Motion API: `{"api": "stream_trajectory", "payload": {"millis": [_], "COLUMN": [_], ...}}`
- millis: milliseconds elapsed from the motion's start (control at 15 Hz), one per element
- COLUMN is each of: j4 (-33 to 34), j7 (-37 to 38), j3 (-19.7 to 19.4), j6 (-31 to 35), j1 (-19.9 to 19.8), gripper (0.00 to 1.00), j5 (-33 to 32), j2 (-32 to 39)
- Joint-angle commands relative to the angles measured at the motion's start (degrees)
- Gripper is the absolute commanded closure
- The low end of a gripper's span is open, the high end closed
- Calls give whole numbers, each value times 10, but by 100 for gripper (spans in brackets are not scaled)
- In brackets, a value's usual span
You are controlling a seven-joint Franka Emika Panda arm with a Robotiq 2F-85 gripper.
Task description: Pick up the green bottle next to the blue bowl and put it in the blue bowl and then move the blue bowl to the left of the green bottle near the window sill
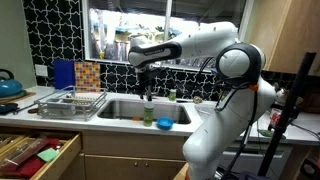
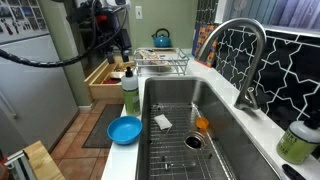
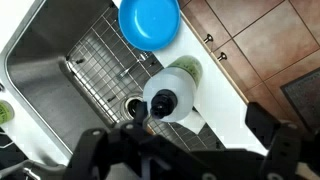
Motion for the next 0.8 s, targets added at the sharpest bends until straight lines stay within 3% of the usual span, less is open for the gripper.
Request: {"api": "stream_trajectory", "payload": {"millis": [0,733], "j4": [1,-7], "j7": [4,-29], "j3": [-10,-91], "j6": [-2,21], "j1": [12,2], "gripper": [0,0], "j5": [-4,89], "j2": [1,6]}}
